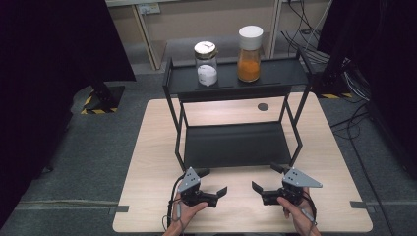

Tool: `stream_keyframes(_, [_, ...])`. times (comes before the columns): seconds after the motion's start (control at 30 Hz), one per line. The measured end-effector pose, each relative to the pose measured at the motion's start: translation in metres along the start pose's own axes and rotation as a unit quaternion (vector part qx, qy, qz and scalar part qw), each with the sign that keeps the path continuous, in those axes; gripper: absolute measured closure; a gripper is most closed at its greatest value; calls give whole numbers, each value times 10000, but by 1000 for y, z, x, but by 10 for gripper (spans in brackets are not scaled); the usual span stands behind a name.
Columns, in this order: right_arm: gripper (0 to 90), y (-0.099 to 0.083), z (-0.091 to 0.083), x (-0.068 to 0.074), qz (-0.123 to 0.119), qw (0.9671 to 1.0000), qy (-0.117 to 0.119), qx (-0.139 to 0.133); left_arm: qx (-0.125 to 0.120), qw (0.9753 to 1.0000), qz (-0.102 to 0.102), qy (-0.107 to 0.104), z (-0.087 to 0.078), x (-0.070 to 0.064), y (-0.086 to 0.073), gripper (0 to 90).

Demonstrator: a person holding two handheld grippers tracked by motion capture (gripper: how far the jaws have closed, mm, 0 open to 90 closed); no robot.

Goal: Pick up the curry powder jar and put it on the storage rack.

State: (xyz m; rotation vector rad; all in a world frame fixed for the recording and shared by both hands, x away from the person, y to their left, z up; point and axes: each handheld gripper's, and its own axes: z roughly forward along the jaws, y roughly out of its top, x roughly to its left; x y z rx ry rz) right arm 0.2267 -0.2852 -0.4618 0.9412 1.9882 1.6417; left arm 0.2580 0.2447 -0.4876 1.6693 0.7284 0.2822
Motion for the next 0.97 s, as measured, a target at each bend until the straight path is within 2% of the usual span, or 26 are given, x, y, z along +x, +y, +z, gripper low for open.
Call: stream_keyframes(0.97, [5,0,0,-1,41,10000,-32,12,-8,10000,-6,2,0,0,0,24])
